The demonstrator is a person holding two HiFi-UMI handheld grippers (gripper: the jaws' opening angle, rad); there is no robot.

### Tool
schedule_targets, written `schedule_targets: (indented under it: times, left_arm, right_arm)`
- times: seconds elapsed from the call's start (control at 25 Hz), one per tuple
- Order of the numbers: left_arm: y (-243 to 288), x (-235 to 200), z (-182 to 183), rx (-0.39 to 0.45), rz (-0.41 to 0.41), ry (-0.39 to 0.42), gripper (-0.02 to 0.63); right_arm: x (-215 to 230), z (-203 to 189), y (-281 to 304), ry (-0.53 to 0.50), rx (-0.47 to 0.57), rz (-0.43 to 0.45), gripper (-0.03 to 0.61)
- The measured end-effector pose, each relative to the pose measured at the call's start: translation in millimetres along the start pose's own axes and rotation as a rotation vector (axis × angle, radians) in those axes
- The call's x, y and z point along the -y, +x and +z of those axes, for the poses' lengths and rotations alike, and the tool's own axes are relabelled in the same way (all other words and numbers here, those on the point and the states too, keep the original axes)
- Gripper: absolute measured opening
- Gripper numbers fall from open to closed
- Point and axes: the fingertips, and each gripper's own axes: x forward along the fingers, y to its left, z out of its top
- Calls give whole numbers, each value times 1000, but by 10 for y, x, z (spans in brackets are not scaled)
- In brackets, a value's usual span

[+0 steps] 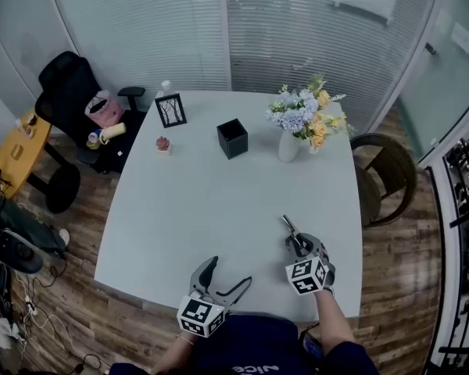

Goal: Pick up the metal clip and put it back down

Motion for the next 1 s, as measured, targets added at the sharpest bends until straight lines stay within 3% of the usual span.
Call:
schedule_targets:
  times: [0.44,0.64,1.0]
  left_arm:
    - [-85,-148,-81,-29,41,-12,430]
    - [-76,-143,-107,-38,37,-14,430]
    - [-85,-194,-133,-49,55,-17,430]
  right_arm:
    - [-139,-269,375,-18,-93,18,104]
    - [-118,-267,451,-102,-111,0,107]
    - [-140,-277,526,-146,-116,-21,118]
